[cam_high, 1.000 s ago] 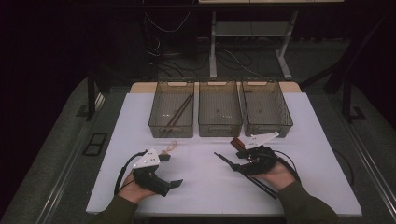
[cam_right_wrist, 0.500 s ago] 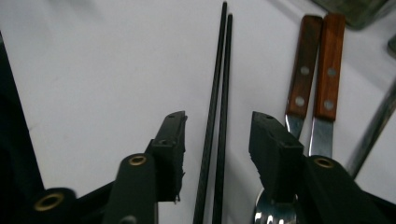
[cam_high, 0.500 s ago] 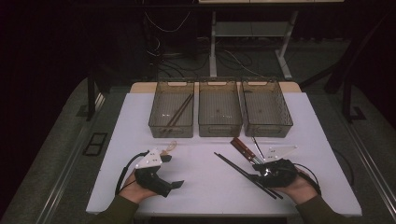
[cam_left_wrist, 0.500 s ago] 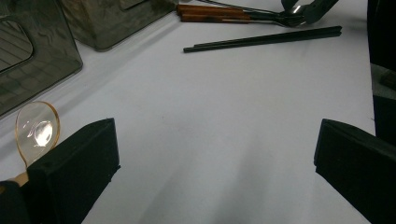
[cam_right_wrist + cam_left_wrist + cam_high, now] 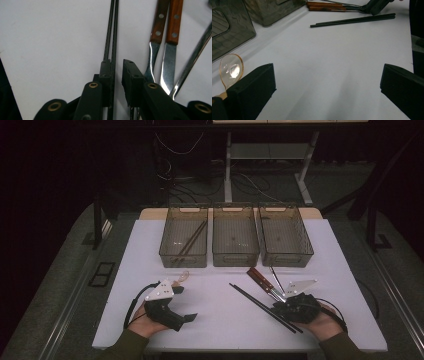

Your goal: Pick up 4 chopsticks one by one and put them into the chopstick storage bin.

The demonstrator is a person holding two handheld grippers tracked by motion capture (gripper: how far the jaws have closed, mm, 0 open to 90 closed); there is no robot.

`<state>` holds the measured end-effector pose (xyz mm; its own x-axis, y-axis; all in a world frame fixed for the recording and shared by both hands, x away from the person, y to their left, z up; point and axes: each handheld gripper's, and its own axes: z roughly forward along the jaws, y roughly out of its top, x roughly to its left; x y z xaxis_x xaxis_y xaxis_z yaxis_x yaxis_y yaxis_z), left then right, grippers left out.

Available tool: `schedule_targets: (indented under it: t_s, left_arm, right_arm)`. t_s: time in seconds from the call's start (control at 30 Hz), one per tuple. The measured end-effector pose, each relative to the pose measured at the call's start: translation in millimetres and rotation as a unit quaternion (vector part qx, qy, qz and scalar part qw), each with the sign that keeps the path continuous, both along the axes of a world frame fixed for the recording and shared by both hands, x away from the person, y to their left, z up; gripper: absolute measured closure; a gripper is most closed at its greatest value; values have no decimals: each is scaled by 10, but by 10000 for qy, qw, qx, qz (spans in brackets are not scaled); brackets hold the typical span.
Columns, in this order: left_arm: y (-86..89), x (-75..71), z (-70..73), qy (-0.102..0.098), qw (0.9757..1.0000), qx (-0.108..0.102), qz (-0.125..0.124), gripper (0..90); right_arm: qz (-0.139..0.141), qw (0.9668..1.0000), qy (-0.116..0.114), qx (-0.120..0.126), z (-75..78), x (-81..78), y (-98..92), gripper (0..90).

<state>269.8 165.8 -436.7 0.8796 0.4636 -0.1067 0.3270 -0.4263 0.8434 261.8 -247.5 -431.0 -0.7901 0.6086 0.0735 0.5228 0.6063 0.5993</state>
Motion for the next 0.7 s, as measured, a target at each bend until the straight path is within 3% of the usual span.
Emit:
schedule_targets:
  t_s: [0.7]
  left_arm:
    - [-24,-5,-6,-5,10000,25,-28,0]
  right_arm:
    - [-42,9999,123,-109,-74,48,38,856]
